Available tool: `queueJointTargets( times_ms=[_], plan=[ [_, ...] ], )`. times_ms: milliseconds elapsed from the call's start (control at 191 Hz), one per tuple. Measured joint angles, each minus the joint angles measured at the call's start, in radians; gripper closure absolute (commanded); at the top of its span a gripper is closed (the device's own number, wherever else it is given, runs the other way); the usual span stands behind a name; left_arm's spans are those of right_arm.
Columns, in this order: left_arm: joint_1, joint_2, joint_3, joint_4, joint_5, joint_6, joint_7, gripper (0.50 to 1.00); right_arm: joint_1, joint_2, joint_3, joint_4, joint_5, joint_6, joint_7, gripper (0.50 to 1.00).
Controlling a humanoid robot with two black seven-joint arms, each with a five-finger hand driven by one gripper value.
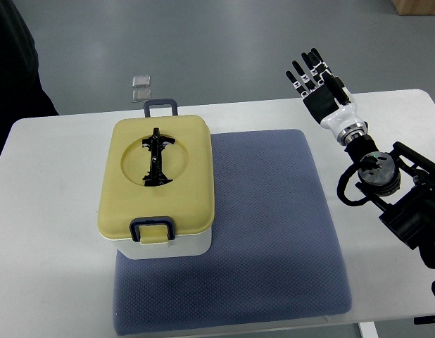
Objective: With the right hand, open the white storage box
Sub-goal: 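Move the right hand over the yellow lid toward its black handle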
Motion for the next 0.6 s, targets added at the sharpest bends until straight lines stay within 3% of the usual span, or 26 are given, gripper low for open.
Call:
queueJointTargets(
  times_ms=[371,601],
  plan=[
    [0.0,0.0,0.0,0.0,0.0,0.006,0.0,0.5,0.046,-0.009,-0.004,0.0,-0.098,-0.004,-0.001,0.57],
    [0.0,0.0,0.002,-0.001,0.0,-0.001,0.0,0.5,0.246,-0.062,-0.12,0.0,-0.396,-0.054,0.004,0.57]
  ],
)
